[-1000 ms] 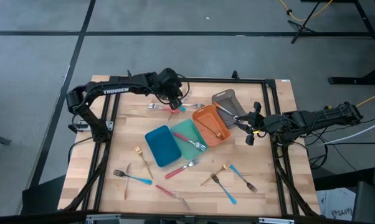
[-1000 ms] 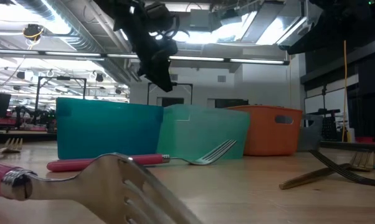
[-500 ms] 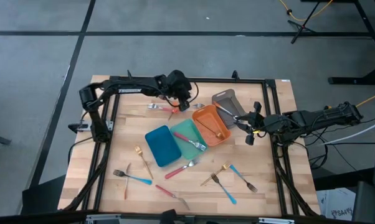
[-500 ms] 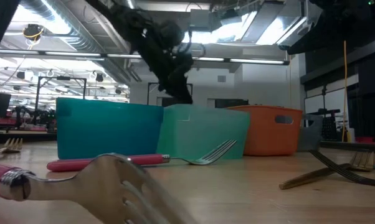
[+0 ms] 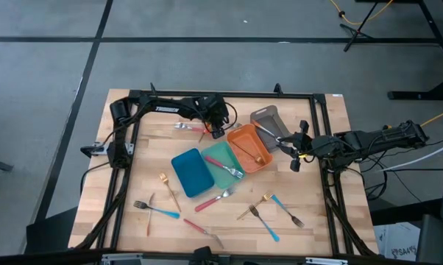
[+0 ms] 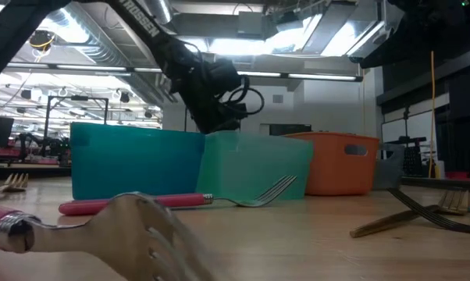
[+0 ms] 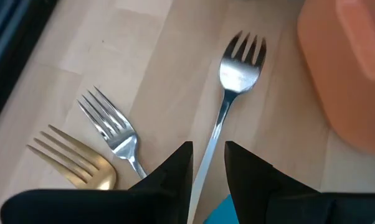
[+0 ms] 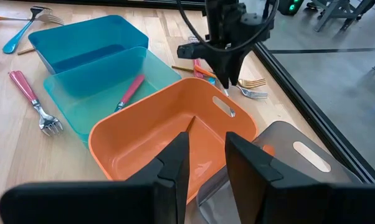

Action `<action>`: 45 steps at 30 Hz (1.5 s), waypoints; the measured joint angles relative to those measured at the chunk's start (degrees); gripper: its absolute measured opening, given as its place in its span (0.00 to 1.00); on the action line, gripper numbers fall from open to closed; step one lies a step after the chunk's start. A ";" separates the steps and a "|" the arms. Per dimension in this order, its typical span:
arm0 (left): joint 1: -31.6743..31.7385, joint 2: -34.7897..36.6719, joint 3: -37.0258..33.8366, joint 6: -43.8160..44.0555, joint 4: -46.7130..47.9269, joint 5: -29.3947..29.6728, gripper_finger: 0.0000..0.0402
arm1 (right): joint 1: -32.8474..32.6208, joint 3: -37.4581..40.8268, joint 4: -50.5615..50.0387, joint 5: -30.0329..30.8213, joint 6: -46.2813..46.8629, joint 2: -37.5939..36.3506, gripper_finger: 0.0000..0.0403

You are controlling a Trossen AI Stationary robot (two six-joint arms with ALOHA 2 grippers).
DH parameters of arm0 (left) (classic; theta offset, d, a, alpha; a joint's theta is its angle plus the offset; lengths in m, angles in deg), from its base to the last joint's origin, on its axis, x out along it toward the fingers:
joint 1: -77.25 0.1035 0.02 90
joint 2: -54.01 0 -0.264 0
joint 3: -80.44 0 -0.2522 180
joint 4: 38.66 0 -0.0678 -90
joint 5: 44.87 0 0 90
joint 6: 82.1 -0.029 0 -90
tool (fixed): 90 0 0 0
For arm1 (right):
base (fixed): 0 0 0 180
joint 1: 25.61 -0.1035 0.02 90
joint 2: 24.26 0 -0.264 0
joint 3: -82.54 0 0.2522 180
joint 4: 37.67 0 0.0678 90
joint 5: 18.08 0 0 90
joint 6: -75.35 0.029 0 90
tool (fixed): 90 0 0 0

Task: Sort silverware by color (type)
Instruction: Put the orange fork into the black bin

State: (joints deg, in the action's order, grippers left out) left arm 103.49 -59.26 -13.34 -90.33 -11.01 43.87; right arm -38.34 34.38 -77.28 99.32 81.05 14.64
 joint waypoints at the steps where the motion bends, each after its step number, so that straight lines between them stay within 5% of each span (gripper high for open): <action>1: 0.00 -0.23 0.00 -0.02 -0.04 0.00 0.21 | 0.01 0.00 0.00 0.01 0.00 0.01 0.24; 34: -0.39 -3.77 -0.02 0.13 0.55 -0.37 0.21 | 0.01 -0.07 -0.54 -0.01 -0.02 0.01 0.24; 45: -0.44 -3.77 -0.02 0.09 0.90 0.02 0.11 | 0.02 -0.07 -1.33 -0.02 -0.02 0.02 0.24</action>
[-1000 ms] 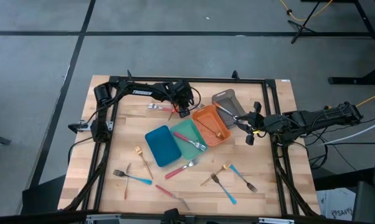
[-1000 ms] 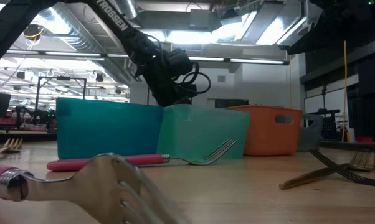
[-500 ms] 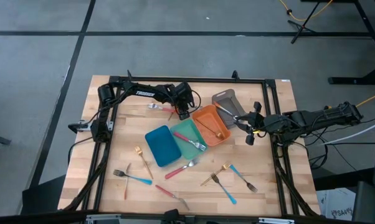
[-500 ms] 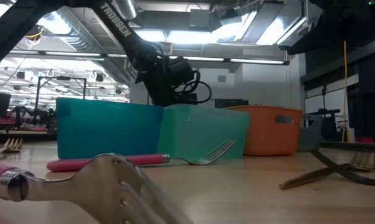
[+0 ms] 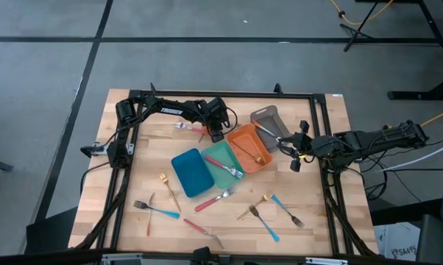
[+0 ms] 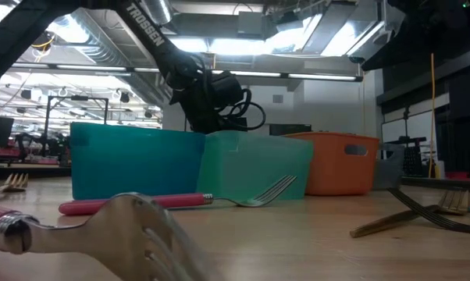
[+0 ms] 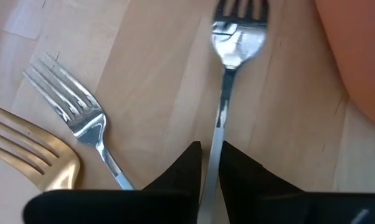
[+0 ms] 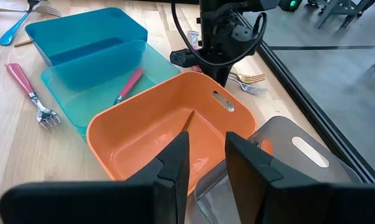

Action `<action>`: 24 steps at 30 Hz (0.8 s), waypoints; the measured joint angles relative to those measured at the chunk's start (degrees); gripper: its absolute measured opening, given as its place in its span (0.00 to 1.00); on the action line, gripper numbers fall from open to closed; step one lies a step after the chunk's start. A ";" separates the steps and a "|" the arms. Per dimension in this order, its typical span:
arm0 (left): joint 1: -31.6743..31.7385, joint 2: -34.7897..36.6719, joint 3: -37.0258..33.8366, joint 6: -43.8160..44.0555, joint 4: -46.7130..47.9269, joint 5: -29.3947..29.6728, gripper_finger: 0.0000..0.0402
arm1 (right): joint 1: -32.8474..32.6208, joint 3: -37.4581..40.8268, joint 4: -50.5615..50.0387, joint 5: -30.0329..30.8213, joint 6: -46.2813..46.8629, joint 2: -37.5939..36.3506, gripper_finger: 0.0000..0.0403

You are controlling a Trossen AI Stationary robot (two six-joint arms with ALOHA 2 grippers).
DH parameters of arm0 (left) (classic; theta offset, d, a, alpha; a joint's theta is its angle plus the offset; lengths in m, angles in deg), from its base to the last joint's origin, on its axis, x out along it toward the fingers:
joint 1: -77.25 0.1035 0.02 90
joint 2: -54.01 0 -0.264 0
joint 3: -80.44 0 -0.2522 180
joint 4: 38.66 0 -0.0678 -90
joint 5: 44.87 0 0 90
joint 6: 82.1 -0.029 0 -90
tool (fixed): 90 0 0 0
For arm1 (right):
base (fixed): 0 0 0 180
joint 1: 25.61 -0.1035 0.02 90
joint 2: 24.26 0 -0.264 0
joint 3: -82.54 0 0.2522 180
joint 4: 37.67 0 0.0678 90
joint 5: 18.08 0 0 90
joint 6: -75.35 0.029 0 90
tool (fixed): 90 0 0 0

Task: Sort silverware by color (type)
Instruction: Put the orange fork into the black bin

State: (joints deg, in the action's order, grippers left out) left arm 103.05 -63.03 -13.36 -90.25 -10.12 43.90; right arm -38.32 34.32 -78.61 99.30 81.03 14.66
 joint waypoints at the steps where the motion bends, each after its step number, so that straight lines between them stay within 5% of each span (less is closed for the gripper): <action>1: 0.00 0.00 0.00 0.00 0.02 0.00 0.10 | 0.00 0.00 0.00 0.00 0.00 0.00 0.24; 8: 0.02 0.02 0.00 -0.06 0.07 0.22 0.02 | 0.00 0.00 0.02 0.00 0.00 0.00 0.24; 24: 0.10 0.49 2.23 -0.98 1.95 1.18 0.03 | 0.00 0.00 0.19 0.00 0.02 0.00 0.24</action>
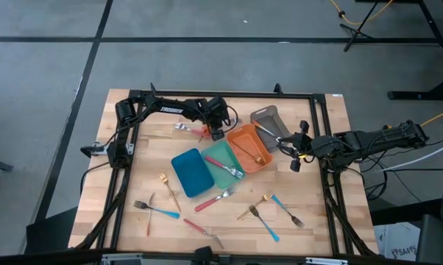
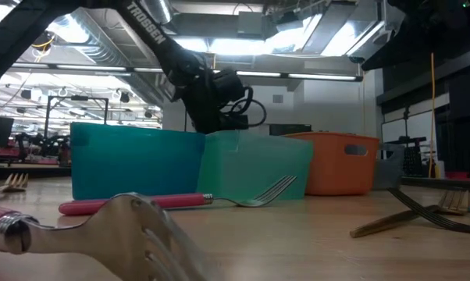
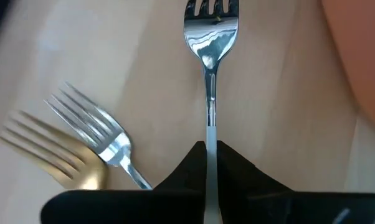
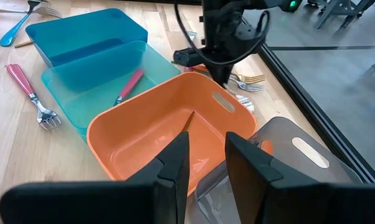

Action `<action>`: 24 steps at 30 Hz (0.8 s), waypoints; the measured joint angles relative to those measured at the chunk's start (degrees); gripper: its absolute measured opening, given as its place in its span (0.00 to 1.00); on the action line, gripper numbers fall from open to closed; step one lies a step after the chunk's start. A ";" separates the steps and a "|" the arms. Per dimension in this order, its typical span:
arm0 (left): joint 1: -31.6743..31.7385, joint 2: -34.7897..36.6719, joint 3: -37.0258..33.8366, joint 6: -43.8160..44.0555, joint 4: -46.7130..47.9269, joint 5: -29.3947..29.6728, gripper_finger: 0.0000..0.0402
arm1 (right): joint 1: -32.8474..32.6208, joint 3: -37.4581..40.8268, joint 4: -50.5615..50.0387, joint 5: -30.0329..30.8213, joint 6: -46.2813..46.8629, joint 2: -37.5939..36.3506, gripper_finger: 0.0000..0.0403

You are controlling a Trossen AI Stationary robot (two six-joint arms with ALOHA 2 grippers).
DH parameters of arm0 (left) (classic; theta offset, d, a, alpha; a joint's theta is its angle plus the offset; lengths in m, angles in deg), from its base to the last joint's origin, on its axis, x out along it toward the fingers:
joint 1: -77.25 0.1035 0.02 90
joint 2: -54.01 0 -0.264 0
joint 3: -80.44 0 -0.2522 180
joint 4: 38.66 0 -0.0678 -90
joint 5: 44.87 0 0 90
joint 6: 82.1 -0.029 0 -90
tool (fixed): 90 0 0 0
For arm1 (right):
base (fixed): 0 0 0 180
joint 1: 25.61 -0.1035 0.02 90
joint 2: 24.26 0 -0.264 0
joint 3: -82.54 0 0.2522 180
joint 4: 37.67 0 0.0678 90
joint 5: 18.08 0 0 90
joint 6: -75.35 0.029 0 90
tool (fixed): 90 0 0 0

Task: Sort silverware by color (type)
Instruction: Put the orange fork into the black bin

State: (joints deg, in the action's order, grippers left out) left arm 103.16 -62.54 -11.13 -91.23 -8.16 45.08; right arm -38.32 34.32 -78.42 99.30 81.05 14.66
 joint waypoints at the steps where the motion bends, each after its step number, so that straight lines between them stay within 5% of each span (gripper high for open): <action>1: 0.01 0.20 0.96 -0.38 1.17 0.11 0.03 | 0.00 0.00 0.09 0.00 0.00 0.00 0.24; 15: -3.54 0.45 18.66 -10.22 15.97 9.19 0.03 | 0.38 -1.58 5.91 -0.03 0.04 -0.02 0.24; 24: -10.07 0.45 27.53 -18.36 18.81 17.11 0.03 | 7.41 -8.82 5.75 -1.07 0.02 -0.04 0.24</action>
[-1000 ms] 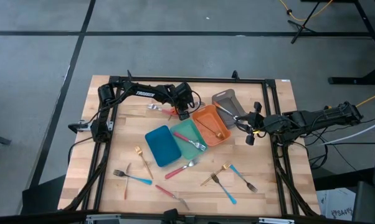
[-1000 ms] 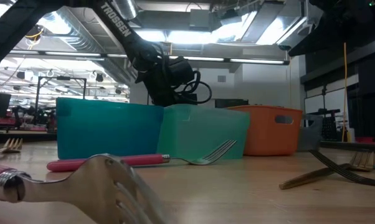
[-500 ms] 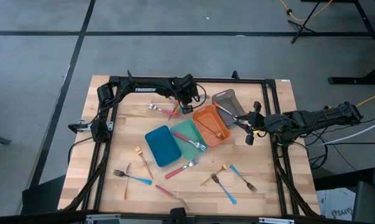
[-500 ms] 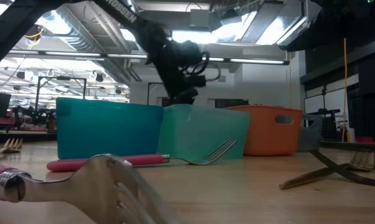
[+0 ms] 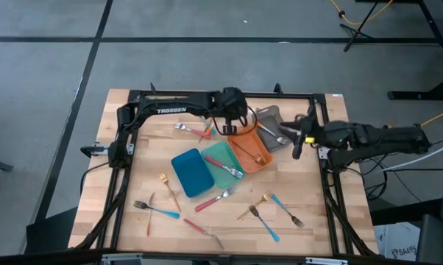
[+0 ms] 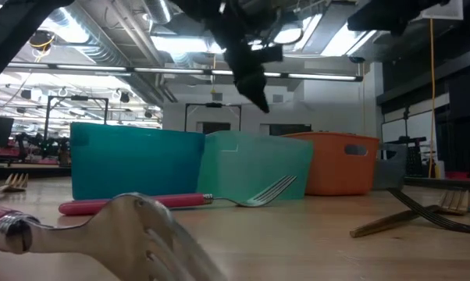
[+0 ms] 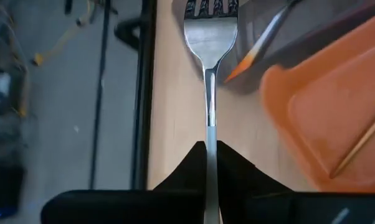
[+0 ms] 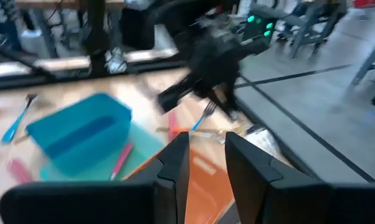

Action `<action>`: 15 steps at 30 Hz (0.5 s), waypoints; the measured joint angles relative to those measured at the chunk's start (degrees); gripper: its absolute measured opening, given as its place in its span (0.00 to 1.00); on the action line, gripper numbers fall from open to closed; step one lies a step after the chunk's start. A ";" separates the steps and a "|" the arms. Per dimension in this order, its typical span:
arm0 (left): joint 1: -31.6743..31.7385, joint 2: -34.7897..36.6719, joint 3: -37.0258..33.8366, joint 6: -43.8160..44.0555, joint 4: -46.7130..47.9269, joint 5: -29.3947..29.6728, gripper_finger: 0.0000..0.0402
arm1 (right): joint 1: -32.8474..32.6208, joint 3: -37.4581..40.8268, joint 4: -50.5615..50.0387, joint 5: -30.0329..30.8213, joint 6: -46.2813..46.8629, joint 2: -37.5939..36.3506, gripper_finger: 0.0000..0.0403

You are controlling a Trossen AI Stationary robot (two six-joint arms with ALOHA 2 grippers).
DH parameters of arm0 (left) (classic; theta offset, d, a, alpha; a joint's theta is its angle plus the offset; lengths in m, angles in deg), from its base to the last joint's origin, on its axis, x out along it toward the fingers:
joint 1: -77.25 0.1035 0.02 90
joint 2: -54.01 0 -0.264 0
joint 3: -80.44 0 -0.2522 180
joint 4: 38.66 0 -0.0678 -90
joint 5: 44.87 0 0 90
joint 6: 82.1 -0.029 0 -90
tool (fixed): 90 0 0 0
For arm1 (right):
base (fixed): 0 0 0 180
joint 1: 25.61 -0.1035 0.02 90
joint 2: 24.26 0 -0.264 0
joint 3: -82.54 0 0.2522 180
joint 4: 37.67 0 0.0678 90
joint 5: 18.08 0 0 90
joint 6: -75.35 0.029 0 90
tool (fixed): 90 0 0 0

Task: Sort silverware by color (type)
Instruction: Put the orange fork into the black bin

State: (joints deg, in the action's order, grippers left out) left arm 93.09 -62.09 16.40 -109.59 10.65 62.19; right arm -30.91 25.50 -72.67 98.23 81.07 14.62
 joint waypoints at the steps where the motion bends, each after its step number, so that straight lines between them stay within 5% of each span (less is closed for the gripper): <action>1: -0.98 0.00 0.41 -1.16 0.00 0.70 0.03 | 1.20 -0.73 -0.14 -1.23 0.01 0.00 0.24; 15: -14.04 0.00 0.84 -12.55 -0.09 1.72 0.02 | 19.46 -5.67 -3.37 -31.61 9.46 3.04 0.23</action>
State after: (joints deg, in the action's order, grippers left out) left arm 79.05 -62.09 17.24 -122.14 10.56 63.91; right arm -11.45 19.83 -76.04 66.62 90.53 17.65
